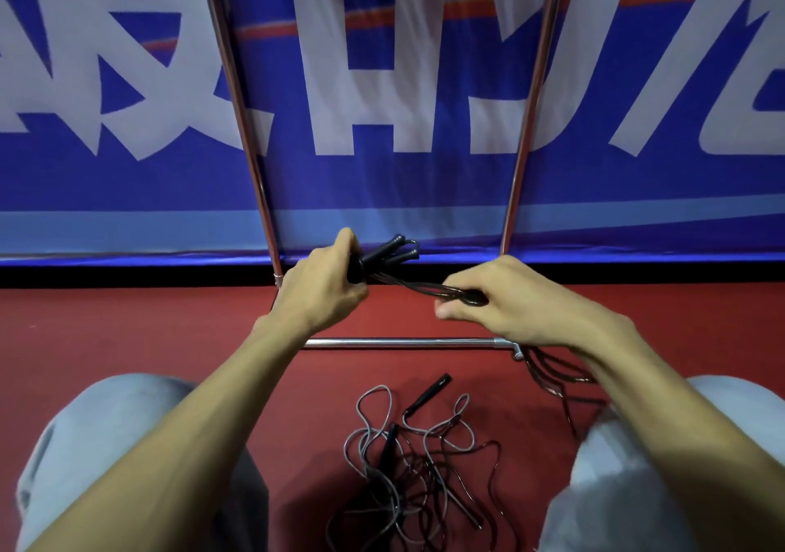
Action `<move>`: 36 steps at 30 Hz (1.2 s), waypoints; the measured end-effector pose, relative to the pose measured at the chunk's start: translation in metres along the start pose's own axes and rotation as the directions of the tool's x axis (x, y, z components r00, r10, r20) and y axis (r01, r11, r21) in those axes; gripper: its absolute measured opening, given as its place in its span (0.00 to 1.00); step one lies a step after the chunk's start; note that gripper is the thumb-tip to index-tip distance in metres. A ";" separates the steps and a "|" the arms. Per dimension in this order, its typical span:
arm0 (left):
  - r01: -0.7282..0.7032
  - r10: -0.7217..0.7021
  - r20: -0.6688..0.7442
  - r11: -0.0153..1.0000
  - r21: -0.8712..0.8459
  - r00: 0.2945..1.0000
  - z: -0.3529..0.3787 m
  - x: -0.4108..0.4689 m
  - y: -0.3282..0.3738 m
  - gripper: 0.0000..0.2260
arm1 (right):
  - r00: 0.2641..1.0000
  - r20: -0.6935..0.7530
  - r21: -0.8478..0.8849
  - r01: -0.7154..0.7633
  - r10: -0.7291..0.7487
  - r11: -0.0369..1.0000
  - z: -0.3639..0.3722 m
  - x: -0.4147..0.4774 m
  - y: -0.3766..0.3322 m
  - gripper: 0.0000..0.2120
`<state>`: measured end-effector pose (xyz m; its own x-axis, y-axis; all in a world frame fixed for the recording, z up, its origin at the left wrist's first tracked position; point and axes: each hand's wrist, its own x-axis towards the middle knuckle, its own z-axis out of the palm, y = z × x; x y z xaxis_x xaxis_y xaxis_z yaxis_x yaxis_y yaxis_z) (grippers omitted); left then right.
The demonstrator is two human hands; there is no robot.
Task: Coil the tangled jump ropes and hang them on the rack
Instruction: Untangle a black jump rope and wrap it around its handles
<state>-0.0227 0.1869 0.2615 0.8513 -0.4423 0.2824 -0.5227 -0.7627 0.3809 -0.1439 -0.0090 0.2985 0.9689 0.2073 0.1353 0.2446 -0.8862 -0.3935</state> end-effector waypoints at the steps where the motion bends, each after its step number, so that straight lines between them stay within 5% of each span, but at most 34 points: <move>1: -0.041 0.040 0.022 0.999 0.027 0.999 0.002 -0.002 0.005 0.12 | 0.990 -0.108 -0.018 0.094 -0.095 0.995 0.003 0.000 -0.005 0.16; 5: -0.246 0.252 0.167 0.968 -0.055 0.953 0.014 -0.015 0.027 0.13 | 0.813 -0.525 -0.117 0.221 -0.249 0.968 0.010 0.005 -0.008 0.12; 8: -0.329 0.339 0.229 0.941 -0.084 0.912 0.015 -0.023 0.039 0.11 | 0.735 -0.647 -0.152 0.134 -0.201 0.979 0.010 0.007 0.010 0.08; 13: -0.407 0.421 0.151 0.906 -0.114 0.895 0.010 -0.028 0.049 0.21 | 0.627 -0.779 0.012 0.004 0.007 1.000 0.019 0.011 0.024 0.08; 17: -0.441 0.488 0.179 0.863 -0.245 0.855 -0.001 -0.028 0.041 0.21 | 0.705 -0.697 0.168 -0.023 0.135 0.986 0.019 0.015 0.031 0.05; 20: -0.328 0.464 0.232 0.830 -0.451 0.855 -0.010 -0.035 0.045 0.13 | 0.780 -0.601 0.286 0.008 0.173 0.958 0.027 0.017 0.033 0.03; 28: 0.138 0.087 0.208 0.497 -0.857 0.974 -0.019 -0.027 0.048 0.05 | 0.831 -0.472 0.409 -0.090 0.295 0.908 0.038 0.023 0.027 0.07; 31: 0.179 0.027 0.209 0.414 -0.892 0.978 -0.014 -0.021 0.046 0.12 | 0.896 -0.321 0.466 -0.132 0.306 0.875 0.041 0.021 0.019 0.13; 33: 0.155 0.054 0.198 0.438 -0.885 0.979 -0.013 -0.018 0.042 0.17 | 0.941 -0.188 0.513 -0.150 0.281 0.845 0.040 0.018 0.014 0.14; 36: 0.065 0.092 0.148 0.593 -0.802 0.985 -0.010 -0.013 0.032 0.10 | 0.968 0.007 0.628 -0.199 0.250 0.753 0.033 0.012 0.012 0.14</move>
<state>-0.0511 0.1725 0.2789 0.7968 -0.5758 0.1831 -0.2926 -0.1025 0.9507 -0.1276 -0.0035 0.2651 0.9995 -0.0183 0.0265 0.0155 -0.4479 -0.8939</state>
